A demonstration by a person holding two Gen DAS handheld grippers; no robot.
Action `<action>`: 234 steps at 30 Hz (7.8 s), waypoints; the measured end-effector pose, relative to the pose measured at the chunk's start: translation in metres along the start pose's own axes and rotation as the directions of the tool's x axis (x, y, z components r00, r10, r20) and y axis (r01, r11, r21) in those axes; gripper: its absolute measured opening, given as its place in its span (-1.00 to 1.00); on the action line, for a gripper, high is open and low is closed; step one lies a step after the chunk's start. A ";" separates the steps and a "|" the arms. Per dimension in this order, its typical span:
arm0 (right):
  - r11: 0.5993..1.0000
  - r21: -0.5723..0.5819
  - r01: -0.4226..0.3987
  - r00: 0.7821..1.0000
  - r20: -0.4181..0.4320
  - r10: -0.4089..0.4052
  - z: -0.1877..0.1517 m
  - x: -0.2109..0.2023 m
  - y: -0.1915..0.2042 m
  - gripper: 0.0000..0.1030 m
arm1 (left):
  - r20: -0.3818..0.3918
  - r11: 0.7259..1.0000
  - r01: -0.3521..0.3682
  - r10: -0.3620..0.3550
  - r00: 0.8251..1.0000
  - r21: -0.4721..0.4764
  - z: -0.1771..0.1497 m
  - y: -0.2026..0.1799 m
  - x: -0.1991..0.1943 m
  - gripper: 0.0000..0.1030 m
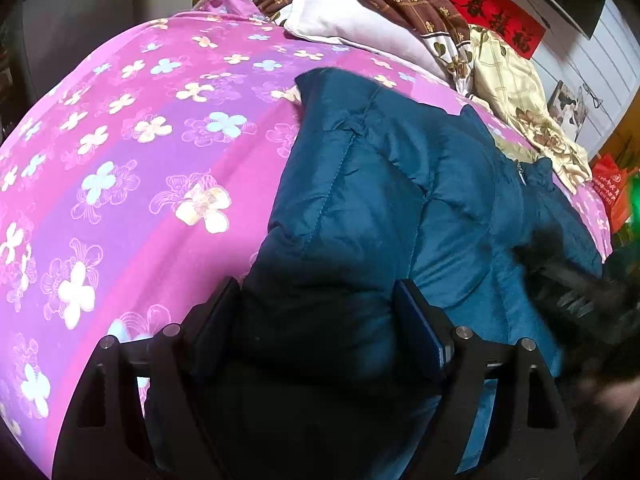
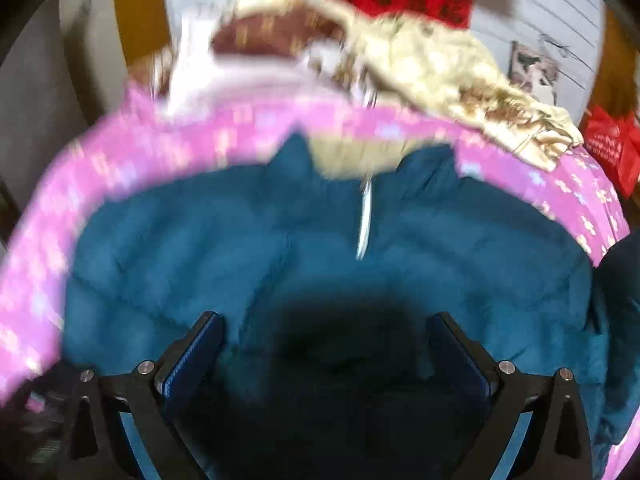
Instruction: Fold large clothes
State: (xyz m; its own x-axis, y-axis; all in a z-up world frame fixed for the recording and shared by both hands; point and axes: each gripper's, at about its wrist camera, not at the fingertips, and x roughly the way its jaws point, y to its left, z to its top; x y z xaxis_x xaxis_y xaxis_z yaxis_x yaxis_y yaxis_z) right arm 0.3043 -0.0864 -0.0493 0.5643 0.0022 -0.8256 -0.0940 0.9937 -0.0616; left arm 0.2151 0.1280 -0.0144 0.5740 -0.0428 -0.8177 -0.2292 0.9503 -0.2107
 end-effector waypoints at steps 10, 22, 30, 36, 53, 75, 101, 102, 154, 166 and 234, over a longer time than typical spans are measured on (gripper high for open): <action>1.000 0.021 -0.017 0.987 0.159 0.013 -0.010 -0.055 -0.044 0.99 | 0.110 0.997 0.069 -0.072 0.991 0.034 0.001 -0.016 -0.038 0.56; 0.953 0.297 -0.052 0.974 0.226 -0.017 -0.070 -0.132 -0.205 0.97 | 0.065 0.981 -0.051 0.039 0.997 0.188 -0.022 -0.048 -0.021 0.60; 0.746 0.621 0.241 0.944 0.027 -0.328 -0.129 -0.143 -0.435 0.99 | 0.102 0.983 -0.036 0.018 0.995 0.181 -0.031 -0.055 -0.041 0.60; 0.609 0.735 0.299 0.942 -0.123 -0.313 -0.192 -0.106 -0.538 0.99 | 0.136 0.971 -0.060 0.029 0.990 0.230 -0.037 -0.064 -0.045 0.60; 0.817 0.505 0.277 0.950 -0.017 -0.312 -0.142 -0.052 -0.547 0.10 | 0.125 0.958 -0.121 0.091 0.988 0.259 -0.048 -0.073 -0.027 0.60; 0.790 0.397 0.467 0.794 0.205 -0.572 -0.104 -0.232 -0.355 -0.87 | 0.070 0.990 -0.029 0.019 0.997 0.142 -0.029 -0.044 -0.047 0.60; 0.979 -0.148 -0.144 0.960 0.220 0.174 -0.100 -0.111 0.007 0.48 | 0.016 0.992 0.023 -0.026 1.000 0.125 -0.021 -0.039 -0.034 0.59; 0.981 -0.164 -0.102 0.966 0.218 0.137 -0.112 -0.122 0.003 0.56 | 0.021 0.991 0.035 -0.038 0.999 0.128 -0.021 -0.040 -0.036 0.60; 0.964 0.258 -0.058 0.941 0.336 -0.034 -0.159 -0.157 -0.171 0.93 | 0.270 0.974 0.187 -0.216 0.938 0.130 0.007 -0.025 -0.091 -0.31; 0.970 0.101 -0.221 0.970 0.125 0.208 -0.067 -0.047 -0.211 0.74 | 0.059 0.958 0.026 -0.044 0.997 0.286 -0.014 -0.067 -0.006 0.18; 0.996 0.064 -0.066 0.984 0.171 0.054 -0.087 -0.052 -0.099 1.00 | 0.071 0.971 -0.031 0.014 0.997 0.236 -0.032 -0.073 -0.004 0.78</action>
State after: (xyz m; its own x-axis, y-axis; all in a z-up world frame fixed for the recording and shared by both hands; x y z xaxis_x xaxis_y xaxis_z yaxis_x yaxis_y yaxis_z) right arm 0.2128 -0.1945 -0.0494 0.6902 0.0747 -0.7197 -0.0777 0.9966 0.0289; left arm 0.2044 0.0491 -0.0130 0.6253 -0.0070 -0.7804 -0.0549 0.9971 -0.0529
